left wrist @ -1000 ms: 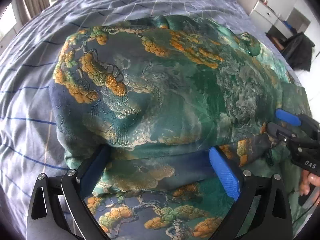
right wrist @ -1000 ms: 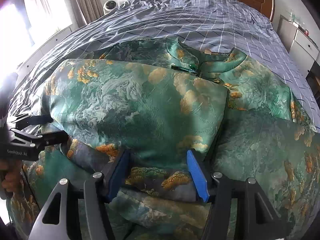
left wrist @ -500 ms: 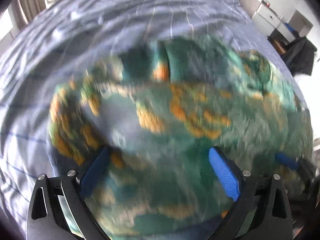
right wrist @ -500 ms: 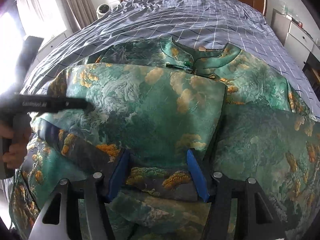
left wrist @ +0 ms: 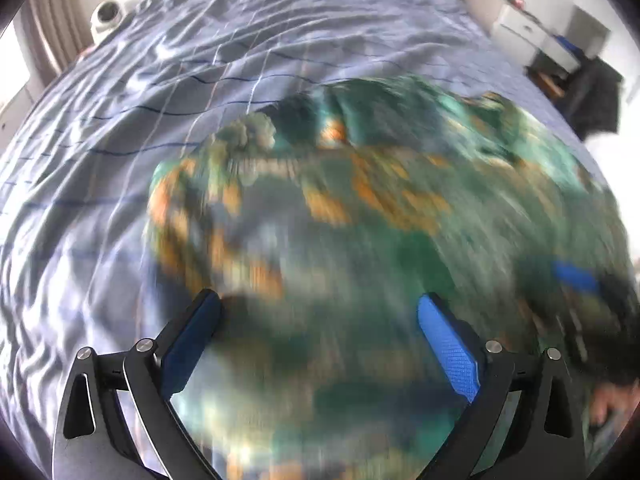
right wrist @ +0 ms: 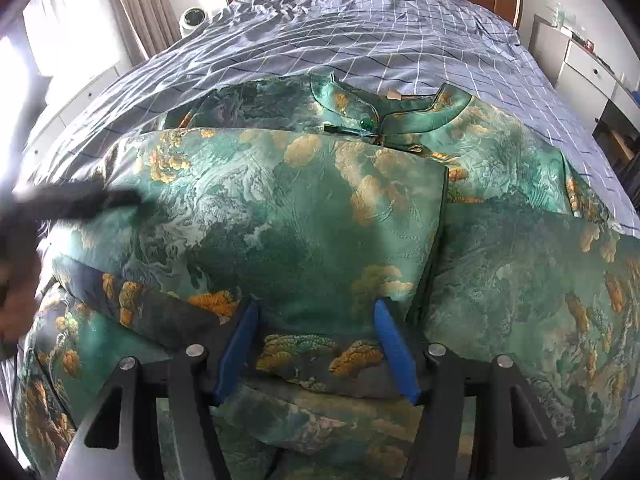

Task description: Fold large clothes

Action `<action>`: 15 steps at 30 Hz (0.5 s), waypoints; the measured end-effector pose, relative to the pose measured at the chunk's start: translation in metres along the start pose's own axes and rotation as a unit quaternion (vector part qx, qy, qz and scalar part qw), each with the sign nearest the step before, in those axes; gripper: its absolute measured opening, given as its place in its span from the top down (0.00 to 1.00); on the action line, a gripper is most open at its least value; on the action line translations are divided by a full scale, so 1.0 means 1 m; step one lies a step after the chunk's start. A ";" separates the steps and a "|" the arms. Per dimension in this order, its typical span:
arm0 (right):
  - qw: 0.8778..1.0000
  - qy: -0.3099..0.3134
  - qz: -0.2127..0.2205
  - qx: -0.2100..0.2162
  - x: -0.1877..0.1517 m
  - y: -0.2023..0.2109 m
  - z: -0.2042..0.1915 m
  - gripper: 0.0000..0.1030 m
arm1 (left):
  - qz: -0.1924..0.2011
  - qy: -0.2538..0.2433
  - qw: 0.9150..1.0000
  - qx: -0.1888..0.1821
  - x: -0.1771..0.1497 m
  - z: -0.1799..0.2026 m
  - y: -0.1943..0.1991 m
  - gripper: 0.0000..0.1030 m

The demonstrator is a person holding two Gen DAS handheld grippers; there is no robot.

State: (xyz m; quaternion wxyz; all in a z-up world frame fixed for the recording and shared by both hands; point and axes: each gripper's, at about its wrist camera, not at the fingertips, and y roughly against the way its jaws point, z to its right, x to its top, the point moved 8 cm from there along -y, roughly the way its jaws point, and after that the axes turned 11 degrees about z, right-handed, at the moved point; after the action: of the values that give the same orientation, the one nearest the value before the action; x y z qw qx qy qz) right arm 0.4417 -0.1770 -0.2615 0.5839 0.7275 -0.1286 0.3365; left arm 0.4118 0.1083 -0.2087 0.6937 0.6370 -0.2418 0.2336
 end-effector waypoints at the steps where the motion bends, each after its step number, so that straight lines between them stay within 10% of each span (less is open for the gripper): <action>1: 1.000 -0.001 0.001 -0.001 0.000 0.000 0.000 0.39 | 0.007 0.000 1.000 -0.010 -0.007 0.002 0.014 0.04; 15: 0.996 0.002 0.086 0.012 0.005 0.133 -0.009 0.24 | 0.080 0.044 0.996 -0.017 -0.126 0.002 0.151 0.04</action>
State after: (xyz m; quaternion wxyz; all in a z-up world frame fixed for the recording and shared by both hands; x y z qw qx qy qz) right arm 0.3648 -0.2054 -0.1560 0.5443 0.7199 -0.1857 0.3885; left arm 0.2188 0.1166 -0.1721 0.6935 0.5930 -0.2647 0.3120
